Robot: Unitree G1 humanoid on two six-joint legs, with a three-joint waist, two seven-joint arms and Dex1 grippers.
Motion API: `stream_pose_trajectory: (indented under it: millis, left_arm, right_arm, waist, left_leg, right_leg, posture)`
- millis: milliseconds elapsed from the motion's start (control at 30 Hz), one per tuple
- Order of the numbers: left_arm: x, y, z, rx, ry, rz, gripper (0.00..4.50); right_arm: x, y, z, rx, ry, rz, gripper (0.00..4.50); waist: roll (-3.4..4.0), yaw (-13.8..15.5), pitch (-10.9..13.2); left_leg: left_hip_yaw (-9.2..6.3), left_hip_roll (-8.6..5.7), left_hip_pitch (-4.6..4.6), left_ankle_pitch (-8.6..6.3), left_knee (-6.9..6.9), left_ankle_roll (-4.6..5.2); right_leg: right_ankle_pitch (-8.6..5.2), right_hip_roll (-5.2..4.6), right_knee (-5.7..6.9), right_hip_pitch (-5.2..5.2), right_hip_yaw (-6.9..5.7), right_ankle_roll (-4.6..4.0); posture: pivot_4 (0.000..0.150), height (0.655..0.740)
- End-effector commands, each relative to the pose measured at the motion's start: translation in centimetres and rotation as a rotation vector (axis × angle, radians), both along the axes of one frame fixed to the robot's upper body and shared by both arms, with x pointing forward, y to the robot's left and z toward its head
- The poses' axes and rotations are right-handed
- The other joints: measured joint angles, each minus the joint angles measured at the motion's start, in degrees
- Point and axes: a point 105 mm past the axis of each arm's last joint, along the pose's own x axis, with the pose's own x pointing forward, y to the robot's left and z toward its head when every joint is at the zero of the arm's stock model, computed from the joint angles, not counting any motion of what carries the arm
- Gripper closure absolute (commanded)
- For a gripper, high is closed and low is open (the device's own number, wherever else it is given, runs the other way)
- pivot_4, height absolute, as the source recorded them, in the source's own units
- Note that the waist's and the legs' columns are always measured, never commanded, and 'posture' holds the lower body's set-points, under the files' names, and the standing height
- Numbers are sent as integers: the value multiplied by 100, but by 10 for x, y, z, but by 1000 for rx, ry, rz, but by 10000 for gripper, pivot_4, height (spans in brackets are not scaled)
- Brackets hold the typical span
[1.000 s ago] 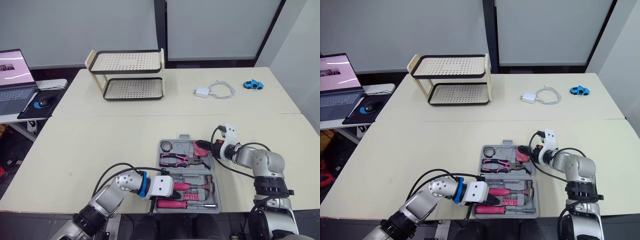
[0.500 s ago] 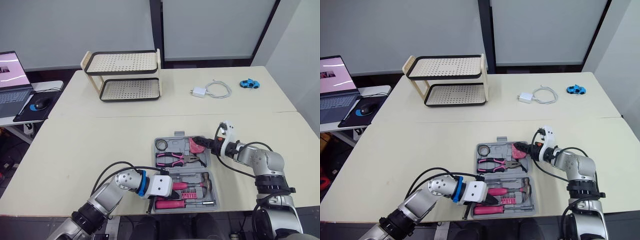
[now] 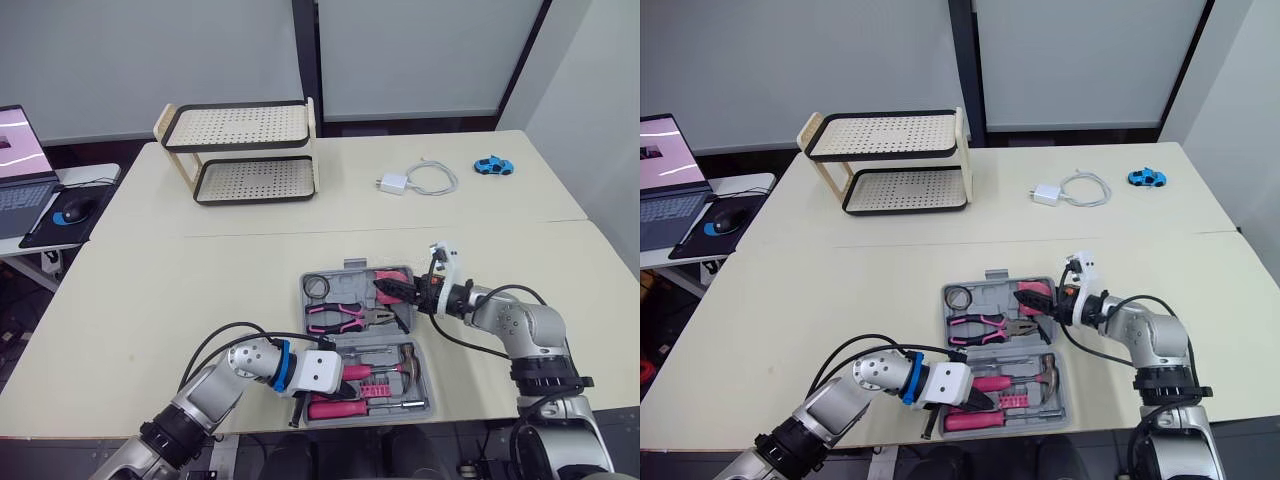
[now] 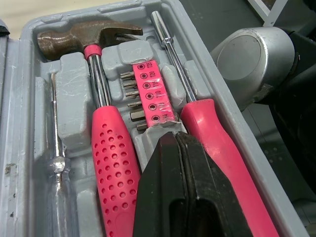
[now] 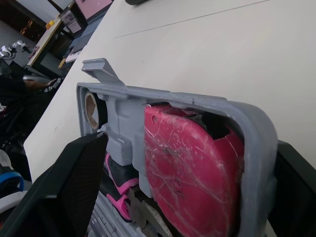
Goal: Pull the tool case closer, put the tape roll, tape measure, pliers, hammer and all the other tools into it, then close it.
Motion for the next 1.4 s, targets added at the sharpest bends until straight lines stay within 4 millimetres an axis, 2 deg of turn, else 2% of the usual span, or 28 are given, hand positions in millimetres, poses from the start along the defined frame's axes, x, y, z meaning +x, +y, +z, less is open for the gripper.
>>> stream_pose_trajectory:
  millis: [33,267,500,600,700,933,1000,1100,1200,1300,1400]
  left_arm:
    - [-5,22,-26,138,57,42,45000]
    - [2,24,-14,97,46,86,45000]
    - [5,31,20,30,105,123,45000]
    - [2,42,30,41,152,125,45000]
    - [0,62,39,78,184,150,45000]
    - [8,102,38,151,192,275,45000]
    - [11,112,37,165,186,316,45000]
    - [15,127,36,178,169,393,45000]
    - [15,134,35,183,159,429,45000]
    - [12,138,34,183,151,445,45000]
    - [10,135,34,172,143,447,45000]
  right_arm:
    - [-8,9,24,-8,-142,85,595]
    - [-25,5,31,-146,-290,164,595]
    - [-40,4,43,-198,-389,198,595]
    - [-48,3,45,-224,-411,229,595]
    - [-61,2,46,-281,-450,287,595]
    - [-93,-6,47,-426,-528,401,595]
    - [-106,-12,48,-476,-532,434,595]
    - [-138,-33,45,-621,-482,544,595]
    - [-156,-51,44,-713,-425,599,595]
    - [-160,-68,46,-774,-372,578,595]
    - [-153,-77,47,-804,-372,528,595]
  waist:
    - [-1,4,0]
    - [-3,14,4]
    - [-9,19,14]
    - [-9,26,21]
    - [-11,41,22]
    - [-18,112,34]
    - [-22,140,44]
    - [-21,190,54]
    - [-37,201,64]
    - [-43,207,67]
    - [-46,181,68]
  left_leg:
    - [0,0,0,0,0,0]
    - [-1,0,-2,0,0,0]
    - [-2,1,-13,0,0,0]
    - [-5,0,-25,0,1,0]
    - [-11,-2,-58,0,10,0]
    - [-7,-3,-72,0,13,-1]
    - [-6,-3,-74,0,14,-1]
    - [-6,-5,-78,0,14,0]
    - [-8,-4,-81,0,16,0]
    - [-6,-2,-72,0,17,0]
    - [-4,3,-62,0,16,0]
  right_leg:
    - [0,0,-1,0,0,0]
    - [-1,-1,-2,-1,-2,1]
    - [-2,-1,-3,-8,-3,0]
    - [-2,-1,-4,-16,-6,0]
    - [-2,-3,-4,-44,-12,0]
    - [-2,-7,-6,-55,-13,-1]
    - [-2,-7,-7,-55,-13,0]
    - [-2,-10,-14,-52,-15,0]
    - [-2,-11,-28,-44,-22,0]
    - [-2,-12,-33,-27,-24,0]
    - [-3,-10,-32,-19,-23,0]
  posture:
    - [1500,7400]
    - [1500,7400]
    - [1500,7400]
    - [1500,7400]
    - [1500,7400]
    - [1500,7400]
    - [1500,7400]
    - [1500,7400]
    - [1500,7400]
    - [1500,7400]
    - [1500,7400]
